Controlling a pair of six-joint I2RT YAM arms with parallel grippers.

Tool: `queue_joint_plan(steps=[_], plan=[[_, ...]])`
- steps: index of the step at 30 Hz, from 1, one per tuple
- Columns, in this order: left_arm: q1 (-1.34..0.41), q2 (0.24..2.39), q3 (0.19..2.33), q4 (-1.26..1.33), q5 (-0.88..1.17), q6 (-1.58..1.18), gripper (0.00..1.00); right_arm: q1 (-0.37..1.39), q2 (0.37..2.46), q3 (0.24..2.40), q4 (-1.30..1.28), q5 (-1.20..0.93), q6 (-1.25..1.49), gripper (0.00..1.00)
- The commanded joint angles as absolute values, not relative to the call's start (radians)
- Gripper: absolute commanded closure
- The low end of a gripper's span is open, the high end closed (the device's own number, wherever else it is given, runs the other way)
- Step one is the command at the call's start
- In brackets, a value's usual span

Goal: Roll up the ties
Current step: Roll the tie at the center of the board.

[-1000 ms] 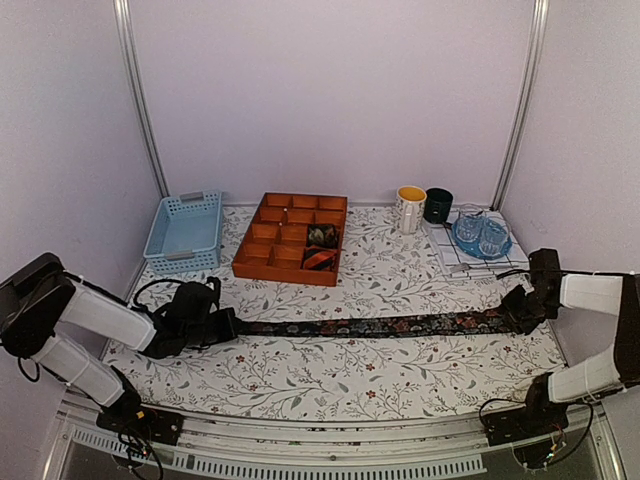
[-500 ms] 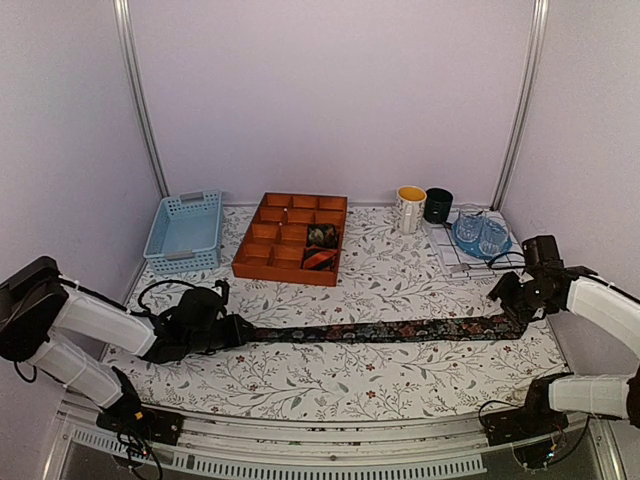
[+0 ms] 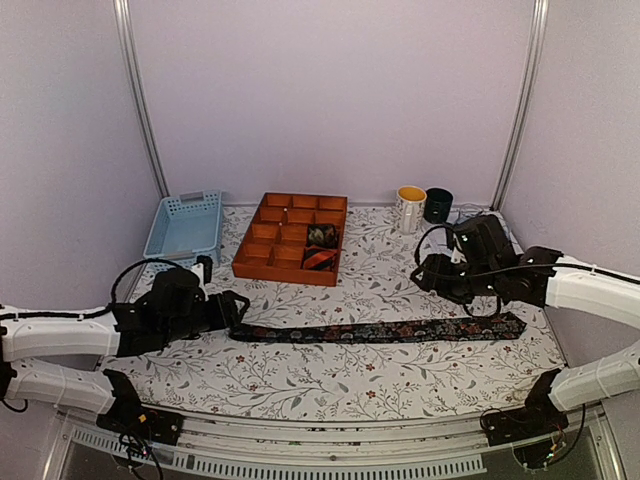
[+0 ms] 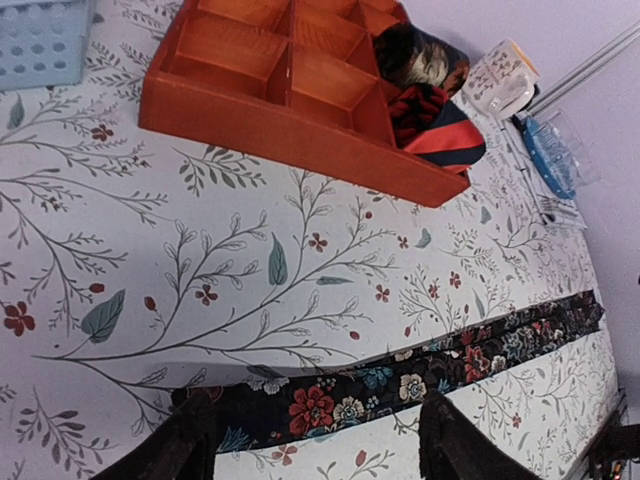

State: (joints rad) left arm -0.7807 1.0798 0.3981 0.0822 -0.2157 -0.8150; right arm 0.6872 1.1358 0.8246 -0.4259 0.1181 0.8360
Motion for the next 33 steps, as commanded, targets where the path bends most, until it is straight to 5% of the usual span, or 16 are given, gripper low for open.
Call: queue_joint_plan(steps=[1, 5, 8, 27, 33], plan=[[-0.782, 1.034, 0.361, 0.035, -0.255, -0.812, 0.38, 0.791, 1.250, 0.836, -0.230, 0.096, 0.774, 0.40], [-0.769, 1.093, 0.335, 0.151, -0.176, -0.794, 0.68, 0.853, 1.351, 0.878, -0.127, 0.038, 0.747, 0.46], [-0.758, 1.180, 0.356, 0.209, -0.140, -0.797, 1.00, 0.884, 1.424, 0.921, -0.104, 0.024, 0.731, 0.52], [-0.678, 1.435, 0.274, 0.351, -0.095, -0.831, 1.00, 0.957, 1.583, 1.054, -0.079, -0.021, 0.678, 0.55], [-0.679, 1.356, 0.264, 0.323, -0.091, -0.817, 1.00, 0.967, 1.585, 1.085, -0.032, -0.065, 0.641, 0.52]])
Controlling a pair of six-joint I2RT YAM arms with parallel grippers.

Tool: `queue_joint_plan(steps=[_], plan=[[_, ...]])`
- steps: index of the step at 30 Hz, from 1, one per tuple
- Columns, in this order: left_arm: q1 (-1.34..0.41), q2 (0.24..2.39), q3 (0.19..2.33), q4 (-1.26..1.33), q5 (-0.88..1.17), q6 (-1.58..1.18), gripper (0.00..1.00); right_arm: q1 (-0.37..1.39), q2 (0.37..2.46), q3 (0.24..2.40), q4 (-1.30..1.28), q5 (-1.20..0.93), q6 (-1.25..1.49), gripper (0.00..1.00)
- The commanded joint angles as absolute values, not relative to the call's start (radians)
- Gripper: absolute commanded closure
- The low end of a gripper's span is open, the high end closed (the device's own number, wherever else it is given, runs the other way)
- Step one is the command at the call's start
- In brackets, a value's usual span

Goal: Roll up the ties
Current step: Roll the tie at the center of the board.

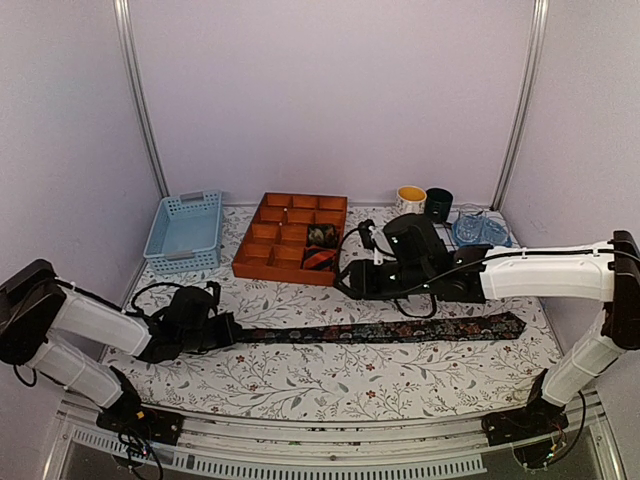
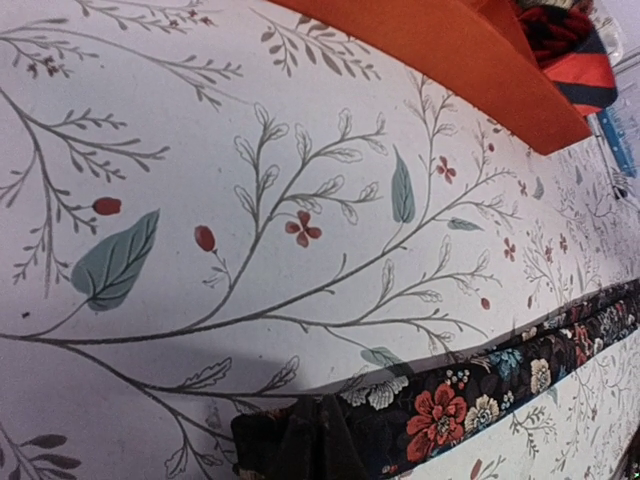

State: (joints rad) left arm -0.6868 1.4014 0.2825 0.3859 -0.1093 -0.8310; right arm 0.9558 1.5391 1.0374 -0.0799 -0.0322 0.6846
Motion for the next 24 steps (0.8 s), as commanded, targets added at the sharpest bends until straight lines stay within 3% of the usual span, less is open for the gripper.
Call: queue_joint_plan(steps=[1, 2, 5, 6, 11, 14, 17, 24], plan=[[-0.678, 1.322, 0.272, 0.296, -0.099, -0.804, 0.99, 0.970, 1.586, 1.095, -0.024, -0.063, 0.620, 0.51], [-0.678, 1.287, 0.284, 0.263, -0.108, -0.793, 0.91, 0.975, 1.586, 1.105, -0.018, -0.057, 0.608, 0.50], [-0.679, 1.159, 0.322, 0.155, -0.138, -0.762, 0.46, 0.990, 1.594, 1.129, 0.017, -0.040, 0.560, 0.47], [-0.680, 1.114, 0.331, 0.114, -0.150, -0.761, 0.36, 0.994, 1.602, 1.138, 0.025, -0.028, 0.550, 0.46], [-0.678, 0.884, 0.312, -0.027, -0.226, -0.807, 0.11, 1.000, 1.645, 1.110, 0.171, 0.005, 0.592, 0.44], [-0.671, 0.762, 0.242, -0.026, -0.217, -0.859, 0.08, 1.000, 1.715, 1.168, 0.166, -0.067, 0.624, 0.44], [-0.656, 0.689, 0.163, 0.000, -0.178, -0.920, 0.12, 1.014, 1.853, 1.320, 0.046, -0.193, 0.616, 0.47], [-0.592, 0.716, 0.101, 0.069, -0.078, -0.911, 0.15, 1.072, 2.117, 1.518, -0.063, -0.238, 0.658, 0.56]])
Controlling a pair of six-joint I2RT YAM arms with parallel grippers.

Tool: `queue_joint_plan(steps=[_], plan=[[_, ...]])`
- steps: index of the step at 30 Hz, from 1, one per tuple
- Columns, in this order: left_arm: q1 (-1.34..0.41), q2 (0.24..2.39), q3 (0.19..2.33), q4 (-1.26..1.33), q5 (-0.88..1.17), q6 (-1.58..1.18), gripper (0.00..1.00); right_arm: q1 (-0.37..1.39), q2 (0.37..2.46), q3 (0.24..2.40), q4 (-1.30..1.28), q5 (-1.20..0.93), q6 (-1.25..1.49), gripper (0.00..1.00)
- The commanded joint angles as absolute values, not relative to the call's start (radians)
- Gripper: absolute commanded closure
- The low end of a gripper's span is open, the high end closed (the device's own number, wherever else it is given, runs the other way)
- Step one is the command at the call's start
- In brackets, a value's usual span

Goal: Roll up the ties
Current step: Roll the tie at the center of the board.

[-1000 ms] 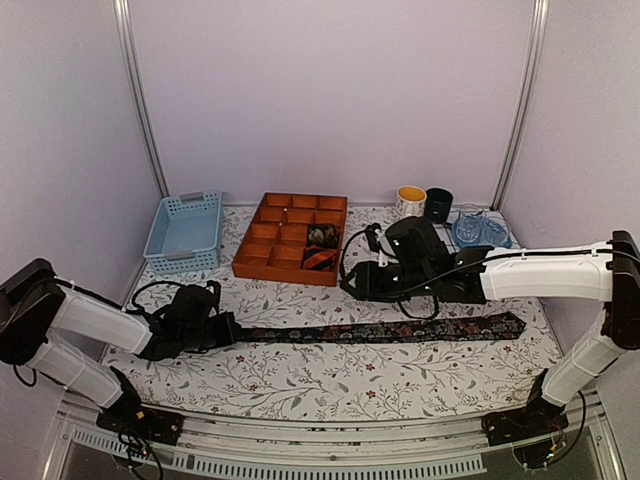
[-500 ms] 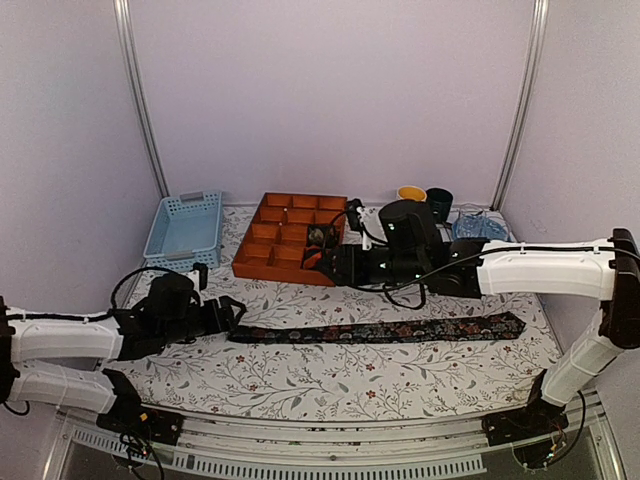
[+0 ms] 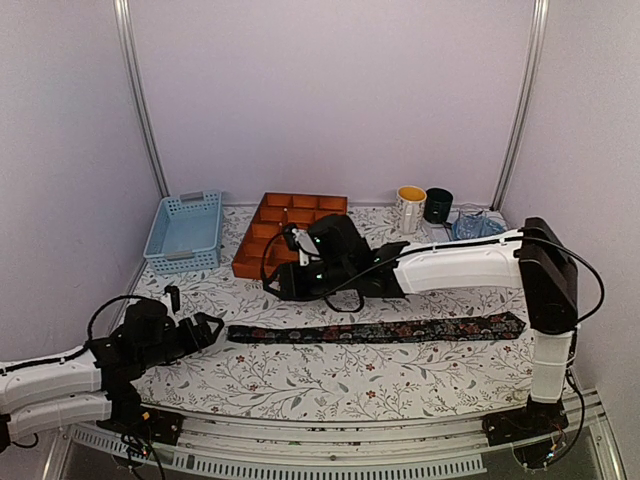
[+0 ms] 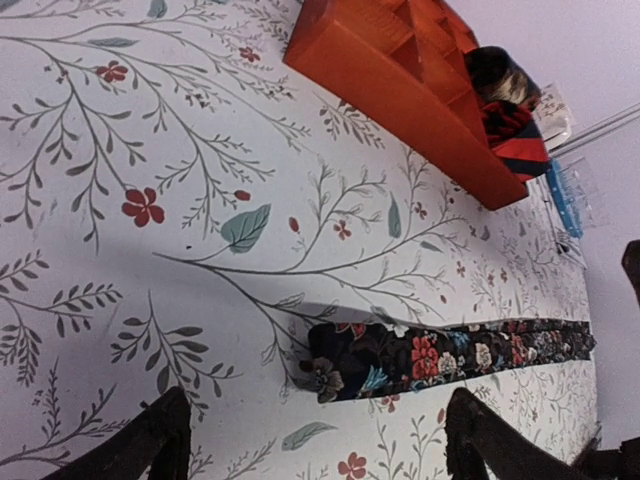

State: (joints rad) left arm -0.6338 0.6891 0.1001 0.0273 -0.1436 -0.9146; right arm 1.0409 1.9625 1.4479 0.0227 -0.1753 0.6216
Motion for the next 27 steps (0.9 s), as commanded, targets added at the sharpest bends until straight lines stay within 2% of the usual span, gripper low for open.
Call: queue_joint_plan(steps=[1, 6, 9, 17, 27], plan=[[-0.582, 0.735, 0.106, 0.079, -0.065, -0.904, 0.15, 1.072, 2.139, 1.525, -0.058, -0.246, 0.676, 0.58], [-0.536, 0.854, 0.128, 0.148, 0.034, -0.867, 0.16, 1.076, 2.251, 1.612, -0.133, -0.251, 0.690, 0.67], [-0.522, 0.922, 0.129, 0.195, 0.106, -0.859, 0.20, 1.078, 2.279, 1.619, -0.138, -0.260, 0.696, 0.74], [-0.518, 0.954, 0.152, 0.239, 0.145, -0.841, 0.56, 1.079, 2.303, 1.612, -0.127, -0.270, 0.710, 0.83], [-0.518, 1.048, 0.172, 0.257, 0.115, -0.803, 0.59, 1.080, 2.332, 1.592, -0.130, -0.260, 0.736, 0.87]])
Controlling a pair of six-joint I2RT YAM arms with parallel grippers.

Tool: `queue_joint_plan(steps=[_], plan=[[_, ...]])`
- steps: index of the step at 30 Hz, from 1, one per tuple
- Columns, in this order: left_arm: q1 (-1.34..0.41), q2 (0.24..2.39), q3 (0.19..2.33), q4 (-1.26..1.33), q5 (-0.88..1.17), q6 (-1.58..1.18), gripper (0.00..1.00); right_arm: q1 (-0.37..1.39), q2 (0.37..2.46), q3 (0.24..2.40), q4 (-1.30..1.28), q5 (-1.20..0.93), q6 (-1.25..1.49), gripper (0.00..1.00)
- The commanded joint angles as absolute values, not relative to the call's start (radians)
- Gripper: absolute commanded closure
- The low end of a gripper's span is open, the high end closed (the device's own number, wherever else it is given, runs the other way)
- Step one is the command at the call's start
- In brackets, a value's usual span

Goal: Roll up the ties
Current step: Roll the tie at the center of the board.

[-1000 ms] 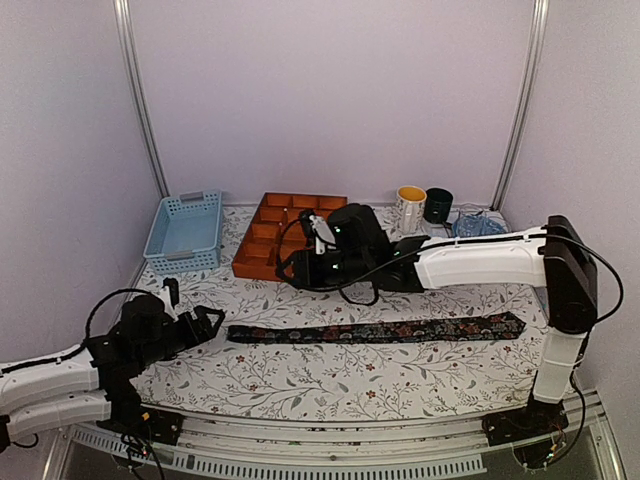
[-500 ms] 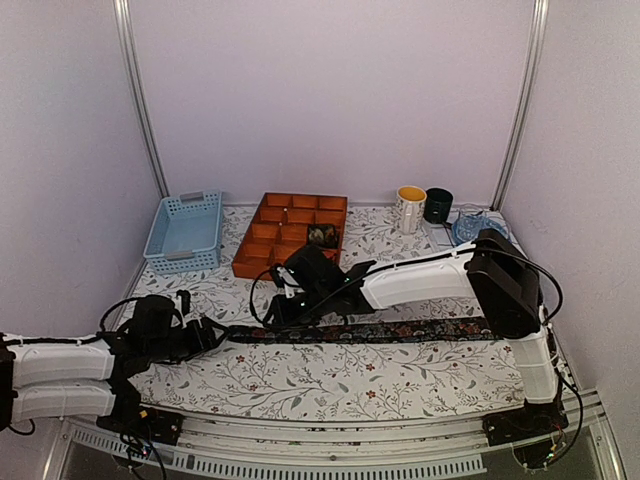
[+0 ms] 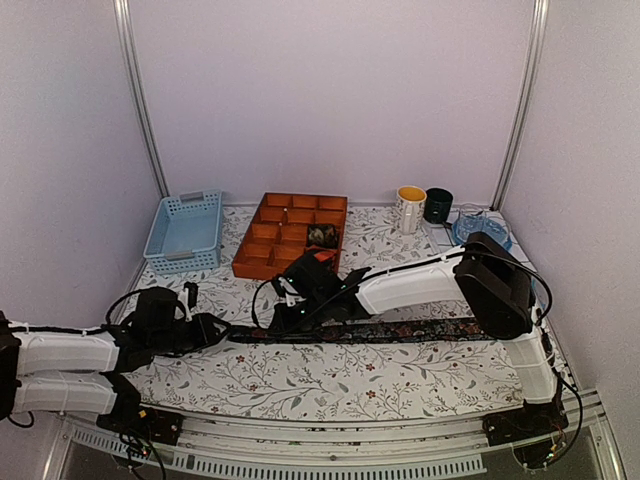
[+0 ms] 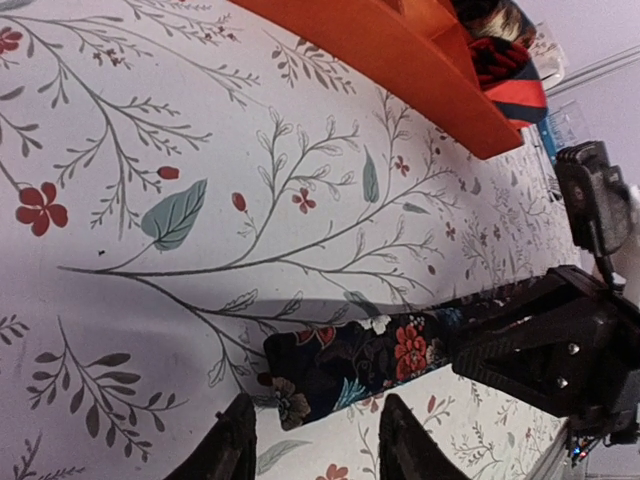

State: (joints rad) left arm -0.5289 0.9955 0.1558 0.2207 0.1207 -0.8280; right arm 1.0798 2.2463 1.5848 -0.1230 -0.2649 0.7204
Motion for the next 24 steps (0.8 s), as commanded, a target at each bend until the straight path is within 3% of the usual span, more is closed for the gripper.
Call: queue_joint_plan(steps=[1, 8, 15, 22, 24], plan=[[-0.518, 1.067, 0.175, 0.270, 0.117, -0.803, 0.60, 1.080, 2.333, 1.592, -0.129, -0.261, 0.736, 0.87], [-0.517, 1.208, 0.195, 0.314, 0.116, -0.782, 0.72, 1.081, 2.331, 1.582, -0.123, -0.257, 0.740, 0.87], [-0.517, 1.260, 0.181, 0.305, 0.063, -0.786, 1.00, 1.080, 2.300, 1.543, -0.098, -0.264, 0.736, 0.87], [-0.517, 1.198, 0.170, 0.284, 0.071, -0.789, 1.00, 1.081, 2.234, 1.566, -0.111, -0.293, 0.708, 0.86], [-0.518, 1.157, 0.170, 0.265, 0.074, -0.789, 0.91, 1.081, 2.214, 1.588, -0.120, -0.304, 0.692, 0.85]])
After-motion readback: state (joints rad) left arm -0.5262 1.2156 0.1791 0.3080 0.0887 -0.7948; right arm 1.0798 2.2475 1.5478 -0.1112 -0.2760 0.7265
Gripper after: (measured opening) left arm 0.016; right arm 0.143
